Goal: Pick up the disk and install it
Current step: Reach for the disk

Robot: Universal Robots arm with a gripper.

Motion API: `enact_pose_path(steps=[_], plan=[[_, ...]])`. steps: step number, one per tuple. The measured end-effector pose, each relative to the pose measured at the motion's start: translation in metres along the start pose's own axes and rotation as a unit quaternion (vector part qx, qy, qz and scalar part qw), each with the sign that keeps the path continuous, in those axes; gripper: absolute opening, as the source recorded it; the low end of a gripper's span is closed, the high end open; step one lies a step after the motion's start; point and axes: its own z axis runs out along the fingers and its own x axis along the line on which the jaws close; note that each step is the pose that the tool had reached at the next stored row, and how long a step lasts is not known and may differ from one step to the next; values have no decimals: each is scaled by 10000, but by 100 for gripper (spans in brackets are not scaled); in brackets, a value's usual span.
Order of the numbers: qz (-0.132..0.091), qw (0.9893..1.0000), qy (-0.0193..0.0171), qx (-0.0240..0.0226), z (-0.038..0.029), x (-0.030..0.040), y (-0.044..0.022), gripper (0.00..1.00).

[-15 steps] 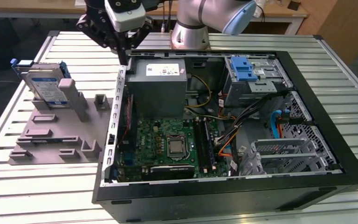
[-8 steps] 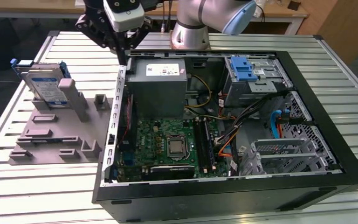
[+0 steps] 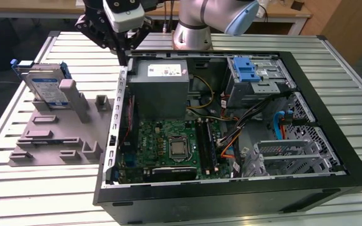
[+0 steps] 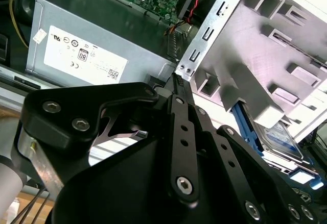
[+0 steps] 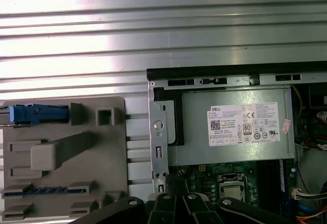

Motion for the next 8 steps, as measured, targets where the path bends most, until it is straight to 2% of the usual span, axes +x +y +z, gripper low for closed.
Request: enact_pose_path(steps=[8], plan=[[0,10000,0,0,1,22,-2,11]])
